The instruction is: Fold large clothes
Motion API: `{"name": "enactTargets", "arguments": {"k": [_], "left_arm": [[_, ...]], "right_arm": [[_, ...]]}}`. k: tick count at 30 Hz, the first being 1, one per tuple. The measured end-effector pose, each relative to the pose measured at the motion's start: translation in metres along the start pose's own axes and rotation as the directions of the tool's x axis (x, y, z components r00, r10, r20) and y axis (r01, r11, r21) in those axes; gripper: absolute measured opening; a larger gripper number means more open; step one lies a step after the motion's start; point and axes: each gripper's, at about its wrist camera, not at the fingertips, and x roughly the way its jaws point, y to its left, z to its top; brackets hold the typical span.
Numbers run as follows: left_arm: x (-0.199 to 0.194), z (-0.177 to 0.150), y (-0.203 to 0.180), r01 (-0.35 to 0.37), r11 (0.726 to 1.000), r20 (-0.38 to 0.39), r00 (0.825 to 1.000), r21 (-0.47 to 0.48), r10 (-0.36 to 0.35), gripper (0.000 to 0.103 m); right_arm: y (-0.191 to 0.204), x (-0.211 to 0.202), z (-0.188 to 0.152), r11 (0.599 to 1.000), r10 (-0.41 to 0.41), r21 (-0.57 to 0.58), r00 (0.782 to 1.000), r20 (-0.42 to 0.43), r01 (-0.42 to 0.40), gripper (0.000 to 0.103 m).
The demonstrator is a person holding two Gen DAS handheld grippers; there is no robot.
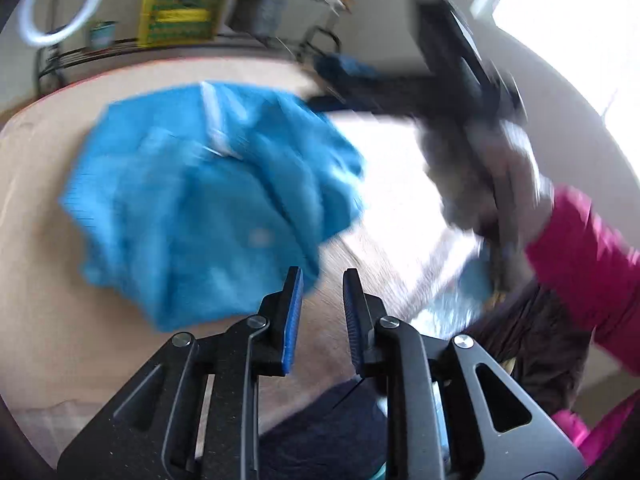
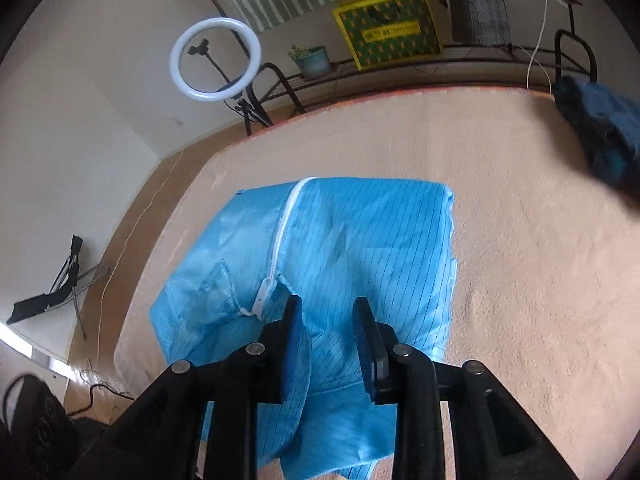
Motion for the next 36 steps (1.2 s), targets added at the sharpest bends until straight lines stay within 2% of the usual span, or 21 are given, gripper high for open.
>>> {"name": "enactTargets", "arguments": {"k": [4,6,8,10,11,12,14,17,19,20,21,22,24,26,28,30,32,34,35,36], "left_arm": [[-0.013,0.024,0.046,-0.133,0.985,0.058,0.988,-0.108,0.14,0.02],[-0.009,0.037,0.063,-0.205,0.973,0.071,0.975,-0.106,0.213,0.02],[0.002,0.046,0.085,-0.257,0.958,0.05,0.963,-0.125,0.265,0.02],[0.013,0.045,0.107,-0.276,0.944,0.022,0.958,-0.18,0.285,0.02],[0.023,0.041,0.118,-0.277,0.939,-0.018,0.96,-0.205,0.28,0.02],[0.036,0.033,0.125,-0.28,0.934,-0.069,0.96,-0.224,0.271,0.02],[0.047,0.02,0.136,-0.274,0.932,-0.127,0.96,-0.238,0.25,0.02],[0.032,0.023,0.134,-0.256,0.939,-0.091,0.966,-0.228,0.242,0.02],[0.015,0.03,0.14,-0.23,0.935,-0.045,0.973,-0.271,0.226,0.027],[0.01,0.034,0.144,-0.227,0.928,-0.028,0.973,-0.295,0.229,0.043],[0.004,0.037,0.151,-0.223,0.918,-0.007,0.972,-0.329,0.233,0.055],[-0.001,0.041,0.162,-0.21,0.903,0.009,0.973,-0.374,0.23,0.056],[0.0,0.049,0.175,-0.199,0.883,0.002,0.975,-0.425,0.221,0.056],[0.002,0.061,0.183,-0.204,0.875,0.002,0.974,-0.439,0.227,0.056],[0.005,0.078,0.178,-0.228,0.892,0.009,0.968,-0.389,0.251,0.053],[0.007,0.096,0.17,-0.235,0.91,0.026,0.966,-0.341,0.259,0.053],[0.015,0.114,0.17,-0.24,0.92,0.029,0.965,-0.31,0.261,0.053],[0.026,0.123,0.174,-0.253,0.918,0.008,0.963,-0.305,0.268,0.053],[0.033,0.126,0.18,-0.26,0.915,-0.01,0.963,-0.309,0.271,0.053],[0.039,0.125,0.185,-0.276,0.91,-0.026,0.959,-0.308,0.282,0.053]], "right_arm": [[0.017,0.005,-0.011,0.995,0.048,-0.089,0.999,0.013,-0.046,0.028],[0.023,0.021,-0.006,0.993,0.062,-0.097,0.998,-0.012,-0.063,0.028],[0.02,0.036,-0.007,0.993,0.094,-0.073,0.994,-0.05,-0.097,0.028],[0.015,0.052,-0.008,0.996,0.023,-0.089,0.997,-0.067,-0.029,0.027],[0.01,0.06,-0.009,0.994,-0.048,-0.101,0.996,-0.079,0.04,0.027],[0.003,0.066,-0.011,0.994,-0.08,-0.087,0.992,-0.102,0.071,0.027],[-0.007,0.07,-0.016,0.998,-0.058,-0.037,0.988,-0.145,0.053,0.026],[-0.016,0.05,-0.017,1.0,0.013,0.015,0.989,-0.146,-0.011,0.026],[-0.023,0.02,-0.019,0.997,0.046,0.061,0.995,-0.086,-0.041,0.042],[-0.028,0.006,-0.021,0.996,0.034,0.086,0.998,-0.053,-0.03,0.048],[-0.035,-0.008,-0.023,0.993,0.018,0.116,1.0,-0.014,-0.017,0.059],[-0.044,-0.022,-0.027,0.987,-0.002,0.16,1.0,0.024,-0.002,0.063],[-0.062,-0.03,-0.033,0.97,0.007,0.241,0.999,0.032,-0.014,0.063],[-0.073,-0.026,-0.036,0.959,-0.001,0.282,1.0,0.015,-0.003,0.057],[-0.073,-0.022,-0.031,0.97,-0.042,0.238,0.999,0.001,0.041,0.038],[-0.067,-0.017,-0.015,0.98,-0.081,0.183,0.997,0.007,0.078,0.037],[-0.07,-0.004,0.003,0.982,-0.076,0.176,0.997,-0.002,0.075,0.038],[-0.081,0.017,0.015,0.98,-0.055,0.187,0.996,-0.068,0.067,0.068],[-0.087,0.025,0.017,0.975,-0.069,0.205,0.994,-0.088,0.086,0.068],[-0.091,0.032,0.015,0.971,-0.054,0.226,0.992,-0.11,0.078,0.05]]}}
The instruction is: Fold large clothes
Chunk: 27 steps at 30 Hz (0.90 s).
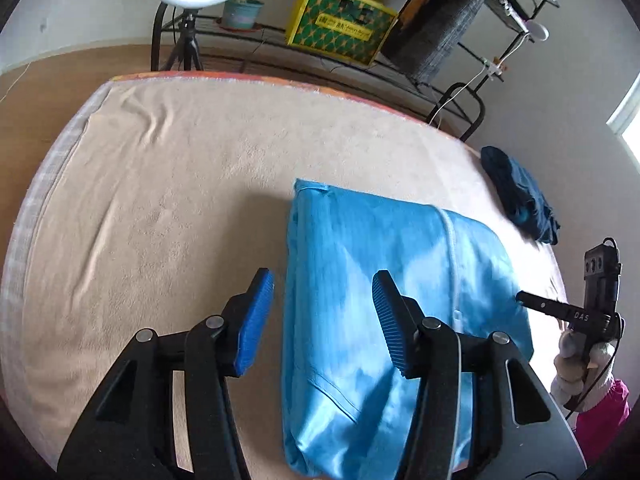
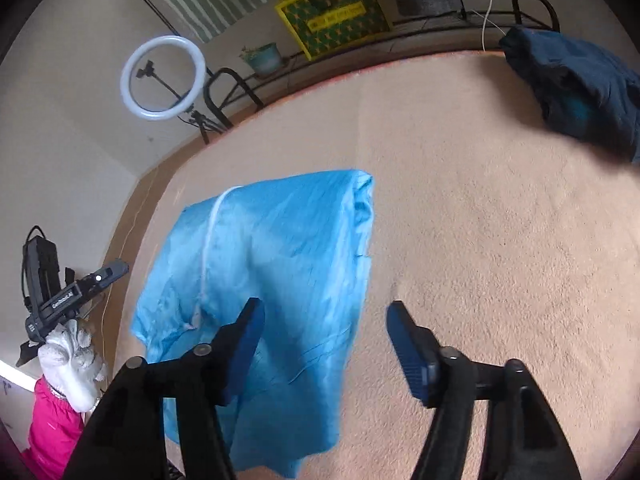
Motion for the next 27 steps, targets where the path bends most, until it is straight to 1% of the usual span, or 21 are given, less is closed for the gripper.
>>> {"name": "enactTargets", "arguments": {"k": [1,2,3,4,5,6,7,8,9,11,12,13,14,17,18,19,21,23,26,27], "left_arm": [[0.005,0.0,0.003,-0.027,1.0,-0.009,1.0,0.004,0.027,0.053],[0.011,-0.001,0.008,-0.054,0.999,-0.016,0.998,0.005,0.054,0.053],[0.015,-0.001,0.01,-0.06,0.998,-0.022,0.998,0.003,0.06,0.053],[0.019,-0.001,0.014,-0.06,0.998,-0.033,0.998,0.0,0.06,0.053],[0.02,0.001,0.015,-0.068,0.998,-0.03,0.997,0.001,0.068,0.053],[0.02,0.005,0.014,-0.07,0.998,-0.018,0.997,0.007,0.07,0.053],[0.018,0.007,0.013,-0.063,0.998,-0.007,0.998,0.012,0.063,0.053],[0.015,0.012,0.007,-0.042,0.999,0.003,0.999,0.019,0.042,0.053],[0.013,0.015,0.003,-0.03,0.999,0.014,0.999,0.031,0.03,0.053],[0.01,0.024,-0.022,-0.015,0.995,0.048,0.999,0.098,0.011,0.053],[0.01,0.027,-0.035,-0.012,0.992,0.061,0.998,0.128,0.004,0.053],[0.012,0.029,-0.046,-0.006,0.988,0.069,0.998,0.153,-0.005,0.053],[0.015,0.029,-0.056,0.001,0.985,0.074,0.997,0.173,-0.014,0.053],[0.036,0.032,-0.084,0.017,0.97,0.05,0.998,0.243,-0.03,0.052],[0.043,0.031,-0.088,0.015,0.967,0.043,0.999,0.254,-0.027,0.048],[0.052,0.031,-0.092,0.012,0.964,0.03,0.999,0.267,-0.021,0.047],[0.07,0.029,-0.094,-0.01,0.959,0.013,1.0,0.283,0.006,0.046],[0.088,0.025,-0.092,-0.029,0.955,-0.015,0.999,0.296,0.035,0.044],[0.109,0.016,-0.085,-0.065,0.946,-0.045,0.995,0.318,0.084,0.042],[0.112,0.014,-0.083,-0.061,0.947,-0.051,0.995,0.316,0.081,0.042]], "right_arm": [[-0.003,0.01,-0.001,0.997,0.066,0.037,0.996,-0.054,-0.064,0.009],[-0.004,0.015,-0.005,0.99,0.123,0.082,0.989,-0.08,-0.116,0.007],[0.0,0.015,-0.009,0.987,0.145,0.083,0.986,-0.079,-0.138,0.007],[0.009,0.017,-0.014,0.995,0.102,0.026,0.99,-0.094,-0.1,0.007],[0.017,0.019,-0.016,0.998,0.035,-0.052,0.994,-0.104,-0.041,0.007],[0.025,0.019,-0.019,0.991,-0.028,-0.129,0.995,-0.1,0.014,0.013],[0.031,0.017,-0.02,0.981,-0.081,-0.184,0.992,-0.095,0.062,0.021],[0.036,0.012,-0.018,0.968,-0.13,-0.224,0.989,-0.074,0.11,0.027],[0.041,0.005,-0.015,0.957,-0.157,-0.253,0.987,-0.035,0.143,0.034],[0.051,-0.012,-0.004,0.934,-0.189,-0.295,0.979,0.071,0.202,0.035],[0.055,-0.018,0.002,0.931,-0.181,-0.302,0.977,0.111,0.207,0.035],[0.061,-0.022,0.011,0.932,-0.155,-0.307,0.976,0.15,0.195,0.035],[0.066,-0.022,0.017,0.933,-0.125,-0.315,0.978,0.167,0.173,0.034],[0.086,-0.004,0.035,0.93,-0.043,-0.352,0.984,0.173,0.103,0.032],[0.093,0.006,0.039,0.929,-0.031,-0.359,0.985,0.172,0.092,0.031],[0.099,0.018,0.044,0.926,-0.021,-0.369,0.986,0.163,0.08,0.03],[0.104,0.038,0.049,0.92,-0.02,-0.386,0.991,0.134,0.071,0.027],[0.112,0.061,0.052,0.907,-0.036,-0.415,0.994,0.102,0.075,0.025],[0.107,0.089,0.048,0.896,-0.092,-0.432,0.995,0.041,0.101,0.02],[0.103,0.096,0.047,0.897,-0.108,-0.429,0.994,0.018,0.106,0.015]]}}
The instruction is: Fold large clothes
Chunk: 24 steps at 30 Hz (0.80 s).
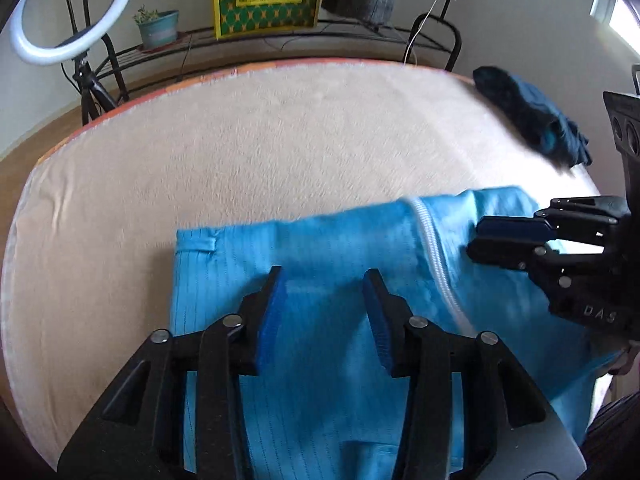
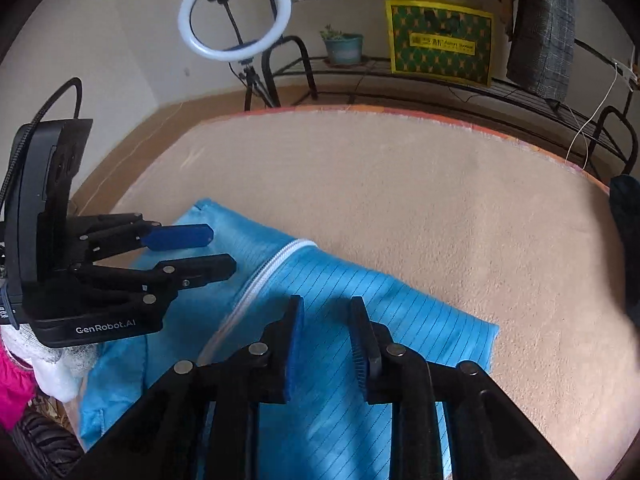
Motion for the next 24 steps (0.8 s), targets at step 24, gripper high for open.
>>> {"name": "enactTargets", "arguments": {"k": [24], "left_arm": [[-0.066,-0.108,0.062,0.072,0.98,-0.032,0.996,-0.184,-0.08,0.036]], "right_arm": [[-0.017,-0.054,-0.109,0.998,0.018,0.065,0.994,-0.111,-0.011,0.017]]}}
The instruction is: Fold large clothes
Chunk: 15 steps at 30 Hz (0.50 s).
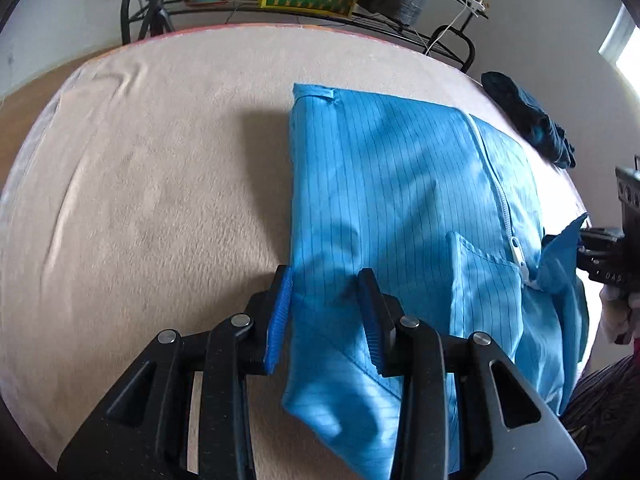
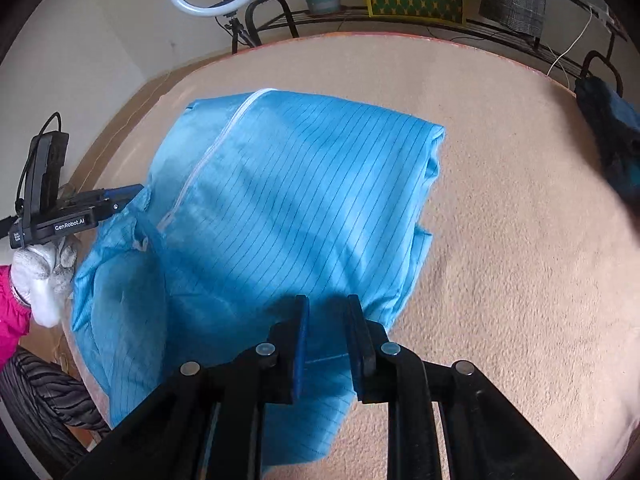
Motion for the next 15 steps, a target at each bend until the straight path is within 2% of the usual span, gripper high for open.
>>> {"name": "enactTargets", "arguments": {"k": [3,5,7,8,9,10,11,12,14,15], "left_arm": [[-0.013,-0.01,0.004,0.021,1.0,-0.035,0.999,-0.018,-0.022,0.036],[-0.027,-0.015,0.008,0.025,0.999,-0.029,0.999,-0.025,-0.026,0.036],[-0.047,-0.015,0.017,0.062,0.995,0.015,0.998,-0.072,-0.061,0.036],[-0.056,-0.012,0.025,0.101,0.989,0.037,0.995,-0.112,-0.097,0.042],[-0.06,-0.011,0.03,0.13,0.981,0.047,0.991,-0.144,-0.124,0.057],[-0.063,-0.007,0.039,0.181,0.963,0.063,0.983,-0.199,-0.171,0.063],[-0.063,-0.006,0.049,0.242,0.935,0.078,0.97,-0.257,-0.23,0.067],[-0.058,-0.004,0.06,0.313,0.892,0.081,0.949,-0.325,-0.303,0.067],[-0.043,-0.006,0.079,0.393,0.804,0.07,0.911,-0.446,-0.406,0.067],[-0.034,-0.001,0.085,0.411,0.774,0.066,0.898,-0.483,-0.435,0.067]], "right_arm": [[-0.002,-0.009,-0.014,0.999,0.028,0.035,1.0,-0.007,-0.028,0.017],[0.002,-0.02,-0.022,0.999,0.048,0.02,0.999,-0.019,-0.047,0.018],[-0.001,-0.039,-0.03,0.996,0.076,0.046,0.997,0.025,-0.077,0.028],[-0.005,-0.047,-0.033,0.991,0.103,0.08,0.993,0.057,-0.107,0.032],[-0.011,-0.055,-0.038,0.983,0.135,0.115,0.986,0.096,-0.146,0.043],[-0.019,-0.062,-0.041,0.971,0.161,0.153,0.976,0.143,-0.183,0.059],[-0.029,-0.066,-0.043,0.957,0.179,0.195,0.967,0.182,-0.214,0.068],[-0.038,-0.067,-0.044,0.942,0.196,0.233,0.959,0.205,-0.242,0.073],[-0.056,-0.059,-0.047,0.895,0.259,0.31,0.941,0.219,-0.319,0.073],[-0.065,-0.053,-0.048,0.873,0.286,0.342,0.933,0.22,-0.348,0.073]]}}
